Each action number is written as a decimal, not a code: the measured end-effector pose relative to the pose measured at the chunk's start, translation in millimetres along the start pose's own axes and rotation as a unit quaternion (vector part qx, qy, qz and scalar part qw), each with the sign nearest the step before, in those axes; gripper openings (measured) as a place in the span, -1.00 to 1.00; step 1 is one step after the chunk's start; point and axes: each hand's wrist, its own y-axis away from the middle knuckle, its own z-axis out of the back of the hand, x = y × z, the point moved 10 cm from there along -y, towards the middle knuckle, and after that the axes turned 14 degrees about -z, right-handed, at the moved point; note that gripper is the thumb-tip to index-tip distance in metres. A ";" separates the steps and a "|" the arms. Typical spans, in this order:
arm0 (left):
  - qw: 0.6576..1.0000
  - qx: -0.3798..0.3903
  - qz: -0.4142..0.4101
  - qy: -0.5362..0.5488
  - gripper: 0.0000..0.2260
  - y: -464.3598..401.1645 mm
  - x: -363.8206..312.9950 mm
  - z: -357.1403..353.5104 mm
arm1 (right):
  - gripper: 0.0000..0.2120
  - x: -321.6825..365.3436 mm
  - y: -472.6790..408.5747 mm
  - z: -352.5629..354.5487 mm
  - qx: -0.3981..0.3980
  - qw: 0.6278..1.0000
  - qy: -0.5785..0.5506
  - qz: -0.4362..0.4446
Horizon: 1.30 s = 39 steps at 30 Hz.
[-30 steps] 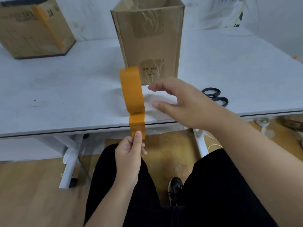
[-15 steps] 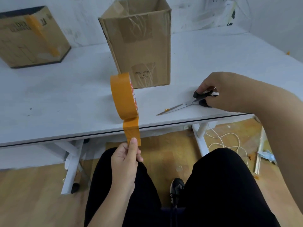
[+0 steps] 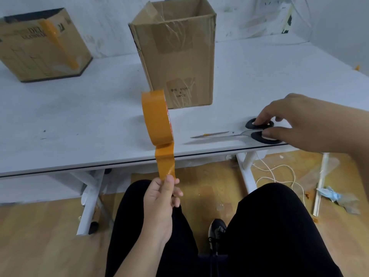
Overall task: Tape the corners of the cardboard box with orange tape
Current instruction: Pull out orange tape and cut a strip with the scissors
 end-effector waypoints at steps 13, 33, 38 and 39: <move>0.999 0.029 0.006 0.020 -0.78 -6.8 4.6 -4.8 | -0.72 27.7 47.7 -49.7 0.165 0.983 0.029 -0.077; 0.997 0.041 0.006 0.066 -0.80 -4.9 8.7 -7.9 | -0.65 73.6 28.0 -64.4 0.161 0.985 0.027 -0.054; 0.998 0.042 -0.002 0.054 -0.76 -6.5 8.9 -7.0 | -0.76 79.0 20.2 -66.2 0.153 0.987 0.033 -0.037; 0.998 0.042 -0.004 0.051 -0.76 -6.5 8.8 -6.8 | -0.76 79.2 18.8 -65.8 0.150 0.988 0.033 -0.034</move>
